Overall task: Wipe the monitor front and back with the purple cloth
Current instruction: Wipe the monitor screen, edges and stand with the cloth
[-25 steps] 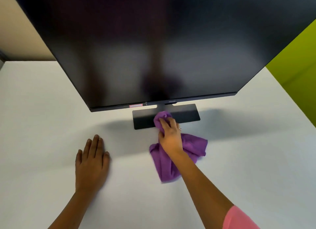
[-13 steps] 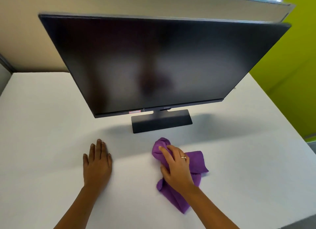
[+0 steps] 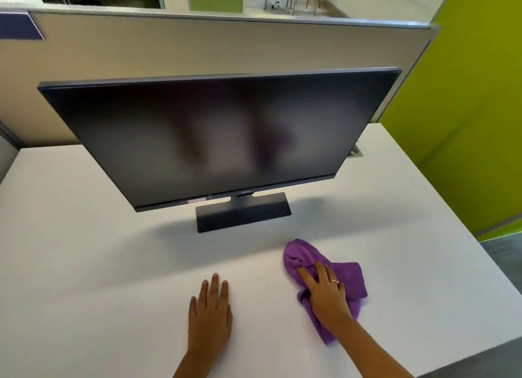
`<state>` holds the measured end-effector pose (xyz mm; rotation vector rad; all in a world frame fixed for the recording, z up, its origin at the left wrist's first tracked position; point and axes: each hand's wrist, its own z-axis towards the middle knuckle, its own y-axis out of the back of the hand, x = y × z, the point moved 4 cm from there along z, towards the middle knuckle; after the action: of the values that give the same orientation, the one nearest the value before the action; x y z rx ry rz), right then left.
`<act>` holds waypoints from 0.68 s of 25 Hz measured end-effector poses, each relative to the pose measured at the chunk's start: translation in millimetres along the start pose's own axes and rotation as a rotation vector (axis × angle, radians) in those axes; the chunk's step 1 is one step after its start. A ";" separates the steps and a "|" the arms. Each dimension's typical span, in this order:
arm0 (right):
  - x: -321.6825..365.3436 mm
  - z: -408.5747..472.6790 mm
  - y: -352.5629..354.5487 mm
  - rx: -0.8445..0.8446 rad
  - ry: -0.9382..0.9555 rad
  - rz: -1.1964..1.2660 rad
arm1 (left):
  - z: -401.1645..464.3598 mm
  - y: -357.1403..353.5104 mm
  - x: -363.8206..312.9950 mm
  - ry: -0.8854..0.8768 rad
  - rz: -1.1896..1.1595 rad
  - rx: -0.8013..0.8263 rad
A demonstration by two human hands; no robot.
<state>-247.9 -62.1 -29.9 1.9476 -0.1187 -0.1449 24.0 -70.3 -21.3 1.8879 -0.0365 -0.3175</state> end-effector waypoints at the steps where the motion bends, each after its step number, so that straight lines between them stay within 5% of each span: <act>1: -19.6 -1.4 1.3 -0.004 -0.022 0.005 | 0.1 0.2 -3.0 0.021 0.005 0.003; 7: -120.6 -10.3 0.4 -0.021 -0.091 -0.003 | 2.6 3.7 -21.4 0.093 0.011 -0.081; 12: -132.6 -5.6 5.0 -0.034 -0.001 0.024 | 7.6 7.6 -36.8 0.137 0.001 -0.084; 17: -113.4 22.4 90.2 -0.379 0.107 0.328 | 35.8 75.2 -79.8 0.063 -0.083 -0.388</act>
<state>-364.7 -98.9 50.7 1.5309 -0.3146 0.1459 -51.5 -114.2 54.1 1.5156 0.1373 -0.2972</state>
